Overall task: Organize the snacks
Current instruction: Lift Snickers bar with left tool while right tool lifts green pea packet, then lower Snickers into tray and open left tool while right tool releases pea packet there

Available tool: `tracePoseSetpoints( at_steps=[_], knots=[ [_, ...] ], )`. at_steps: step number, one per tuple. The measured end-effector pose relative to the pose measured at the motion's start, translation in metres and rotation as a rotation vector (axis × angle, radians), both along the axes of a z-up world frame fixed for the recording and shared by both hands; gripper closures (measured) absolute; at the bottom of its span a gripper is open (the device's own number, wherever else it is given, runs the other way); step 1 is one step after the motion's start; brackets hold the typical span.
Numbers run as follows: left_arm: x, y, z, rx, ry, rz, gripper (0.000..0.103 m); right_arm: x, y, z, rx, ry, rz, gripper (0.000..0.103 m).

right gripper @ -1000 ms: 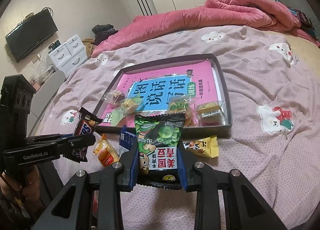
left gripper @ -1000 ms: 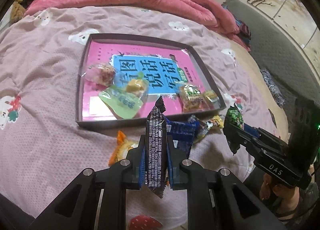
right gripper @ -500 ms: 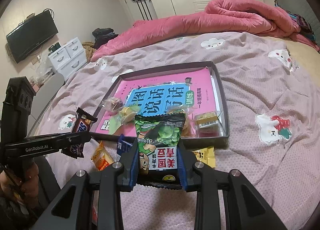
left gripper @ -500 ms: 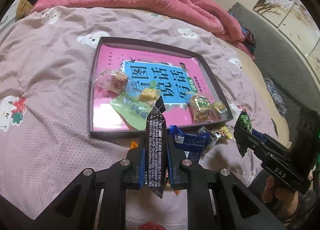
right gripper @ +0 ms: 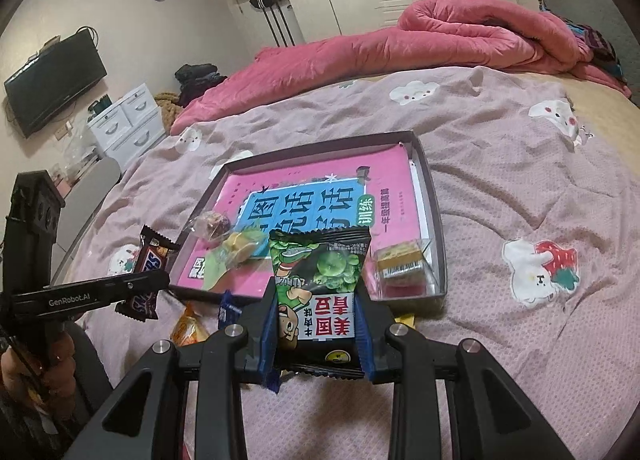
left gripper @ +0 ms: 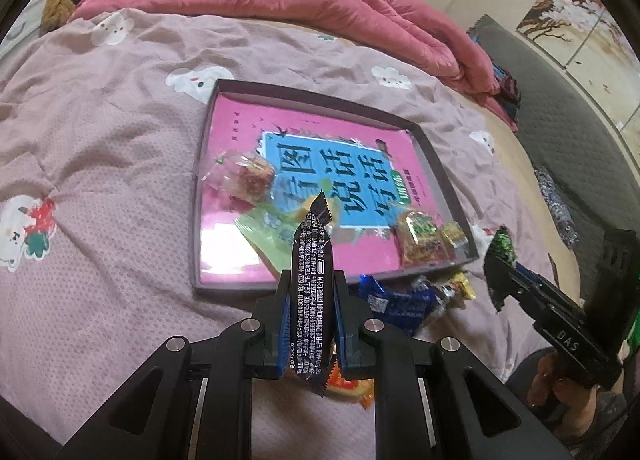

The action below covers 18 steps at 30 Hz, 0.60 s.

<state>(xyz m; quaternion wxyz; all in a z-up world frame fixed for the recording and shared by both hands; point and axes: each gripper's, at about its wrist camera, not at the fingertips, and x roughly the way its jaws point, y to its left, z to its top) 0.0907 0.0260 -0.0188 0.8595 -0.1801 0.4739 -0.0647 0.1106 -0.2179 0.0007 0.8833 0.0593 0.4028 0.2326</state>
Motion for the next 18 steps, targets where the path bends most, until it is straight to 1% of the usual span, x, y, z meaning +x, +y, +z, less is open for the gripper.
tracePoseSetpoints(
  at_steps=[7, 18],
  knots=[
    [0.012, 0.007, -0.001, 0.028, -0.011, 0.025, 0.086, 0.008, 0.000, 0.001, 0.000, -0.011, -0.004, 0.070],
    [0.031, 0.011, -0.010, 0.041, -0.002, 0.039, 0.086, 0.029, -0.003, 0.001, 0.005, -0.024, -0.017, 0.070]
  ],
)
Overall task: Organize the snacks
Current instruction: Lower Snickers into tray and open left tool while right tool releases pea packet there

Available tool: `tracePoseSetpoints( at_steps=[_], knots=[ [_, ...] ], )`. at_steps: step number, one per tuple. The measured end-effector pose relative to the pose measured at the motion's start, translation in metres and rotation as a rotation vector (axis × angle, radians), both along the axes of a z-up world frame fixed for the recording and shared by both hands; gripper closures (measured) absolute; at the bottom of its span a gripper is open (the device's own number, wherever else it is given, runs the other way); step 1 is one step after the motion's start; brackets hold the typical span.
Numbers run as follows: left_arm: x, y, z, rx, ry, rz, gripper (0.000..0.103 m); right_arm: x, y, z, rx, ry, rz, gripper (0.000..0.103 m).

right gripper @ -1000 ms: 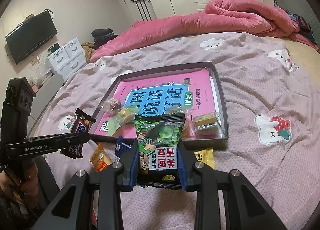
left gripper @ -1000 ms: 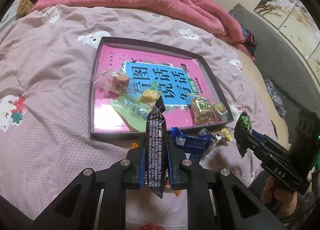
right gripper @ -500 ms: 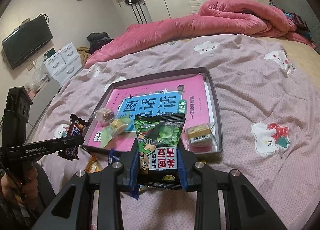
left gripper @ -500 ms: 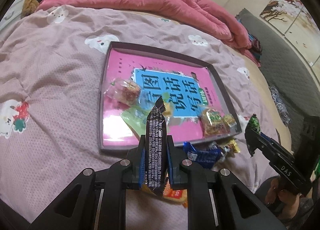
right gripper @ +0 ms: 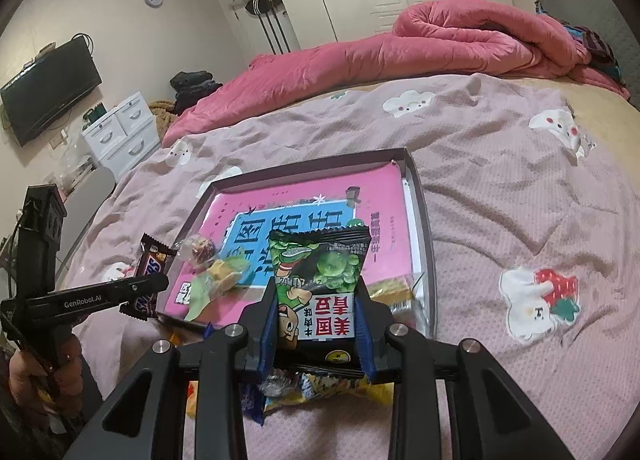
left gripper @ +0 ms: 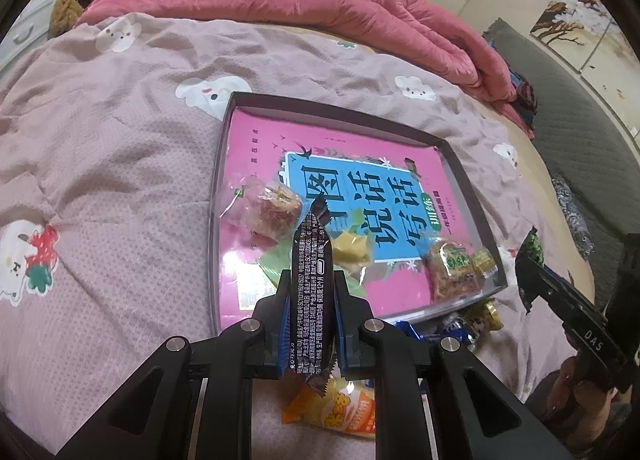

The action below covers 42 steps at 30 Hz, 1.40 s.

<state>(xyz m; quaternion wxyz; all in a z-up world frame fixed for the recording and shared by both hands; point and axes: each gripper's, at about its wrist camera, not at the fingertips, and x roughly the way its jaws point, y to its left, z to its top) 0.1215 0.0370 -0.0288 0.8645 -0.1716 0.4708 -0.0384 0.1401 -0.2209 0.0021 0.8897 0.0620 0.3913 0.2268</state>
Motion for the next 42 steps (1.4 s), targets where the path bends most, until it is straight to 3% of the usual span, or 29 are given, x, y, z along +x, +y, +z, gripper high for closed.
tracePoseSetpoints(
  at_steps=[22, 42],
  knots=[
    [0.020, -0.009, -0.022, 0.018, 0.037, -0.032, 0.086, 0.024, -0.003, -0.006, 0.008, 0.004, -0.015, 0.070],
    [0.030, -0.011, -0.033, 0.004, 0.046, -0.049, 0.086, 0.043, -0.001, -0.027, 0.012, 0.071, -0.025, 0.070]
  ],
)
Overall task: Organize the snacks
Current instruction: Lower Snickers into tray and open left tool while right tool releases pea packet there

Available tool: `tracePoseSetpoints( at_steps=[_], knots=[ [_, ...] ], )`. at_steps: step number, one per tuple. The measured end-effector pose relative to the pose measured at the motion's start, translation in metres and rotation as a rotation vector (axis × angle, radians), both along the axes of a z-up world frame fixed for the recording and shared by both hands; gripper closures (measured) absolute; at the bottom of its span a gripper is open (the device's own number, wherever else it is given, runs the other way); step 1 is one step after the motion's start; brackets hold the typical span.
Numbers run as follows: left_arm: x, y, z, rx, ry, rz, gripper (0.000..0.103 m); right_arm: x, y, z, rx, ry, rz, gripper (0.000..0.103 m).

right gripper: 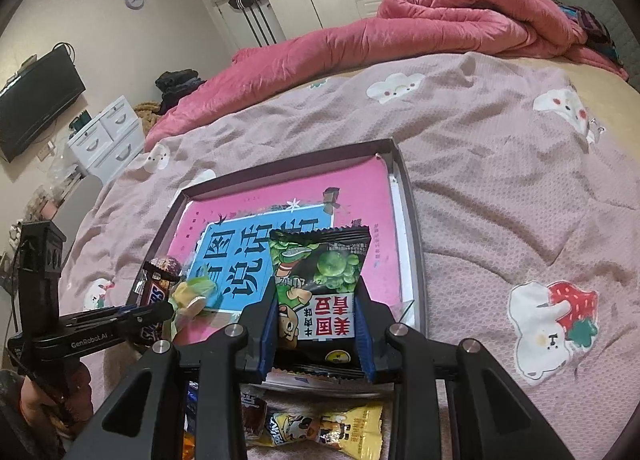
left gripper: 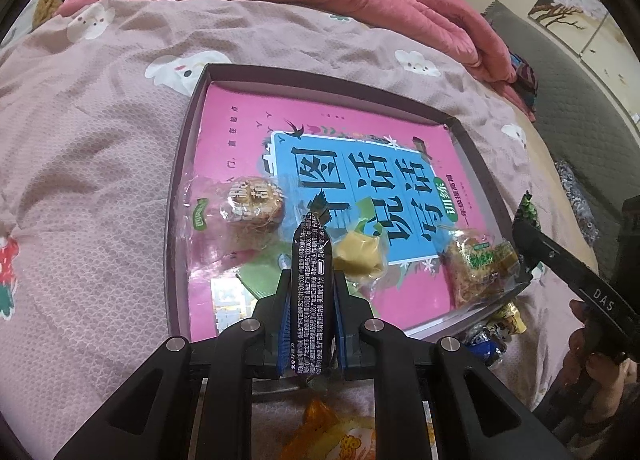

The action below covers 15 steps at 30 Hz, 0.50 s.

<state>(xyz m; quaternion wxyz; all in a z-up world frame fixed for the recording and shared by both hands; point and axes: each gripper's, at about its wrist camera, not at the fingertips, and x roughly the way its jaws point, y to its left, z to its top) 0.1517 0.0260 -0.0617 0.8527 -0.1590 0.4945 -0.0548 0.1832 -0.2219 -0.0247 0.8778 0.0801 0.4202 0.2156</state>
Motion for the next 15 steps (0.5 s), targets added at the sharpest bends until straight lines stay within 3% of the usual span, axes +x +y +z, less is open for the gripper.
tracePoseSetpoints(
  at_steps=[15],
  knots=[
    [0.002, 0.000, -0.003, -0.019, -0.001, -0.005, 0.085, 0.006, 0.011, -0.015, -0.020, 0.031, 0.010, 0.070]
  ],
)
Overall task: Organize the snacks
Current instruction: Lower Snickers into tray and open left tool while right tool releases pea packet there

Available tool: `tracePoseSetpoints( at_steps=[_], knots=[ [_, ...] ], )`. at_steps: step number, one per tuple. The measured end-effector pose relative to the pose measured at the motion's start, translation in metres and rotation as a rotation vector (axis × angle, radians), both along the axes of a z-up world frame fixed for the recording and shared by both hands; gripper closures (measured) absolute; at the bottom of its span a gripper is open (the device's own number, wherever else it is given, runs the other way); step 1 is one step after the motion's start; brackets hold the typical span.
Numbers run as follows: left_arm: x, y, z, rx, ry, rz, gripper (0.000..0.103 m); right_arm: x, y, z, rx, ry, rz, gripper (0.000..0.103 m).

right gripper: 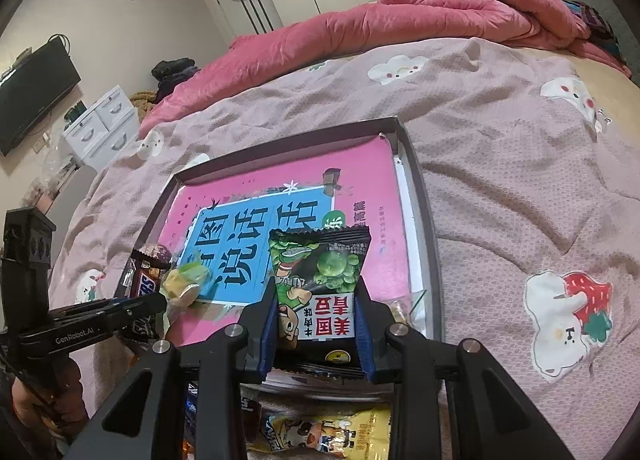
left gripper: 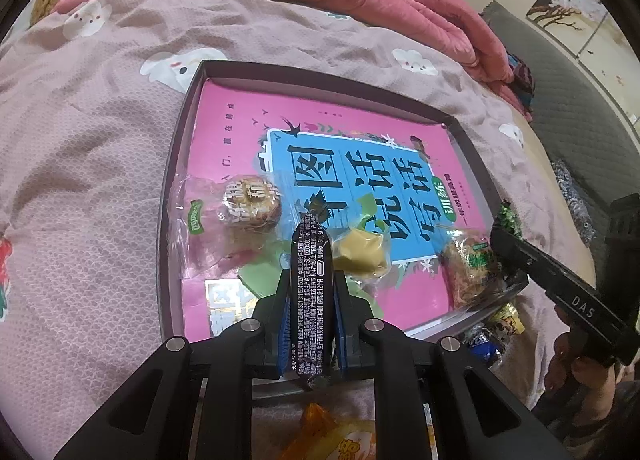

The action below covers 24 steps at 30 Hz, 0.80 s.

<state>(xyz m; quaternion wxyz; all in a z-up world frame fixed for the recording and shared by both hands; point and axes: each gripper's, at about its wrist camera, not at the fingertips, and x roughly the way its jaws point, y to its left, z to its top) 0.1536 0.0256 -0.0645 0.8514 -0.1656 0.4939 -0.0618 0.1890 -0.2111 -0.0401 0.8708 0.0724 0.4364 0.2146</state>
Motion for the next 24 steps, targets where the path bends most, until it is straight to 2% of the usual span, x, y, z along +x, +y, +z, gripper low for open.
tracePoseSetpoints(
  at_steps=[24],
  knots=[
    [-0.0039, 0.0023, 0.0069, -0.008, -0.013, 0.013, 0.085, -0.0062, -0.0028, 0.0027, 0.001, -0.017, -0.015, 0.069]
  ],
)
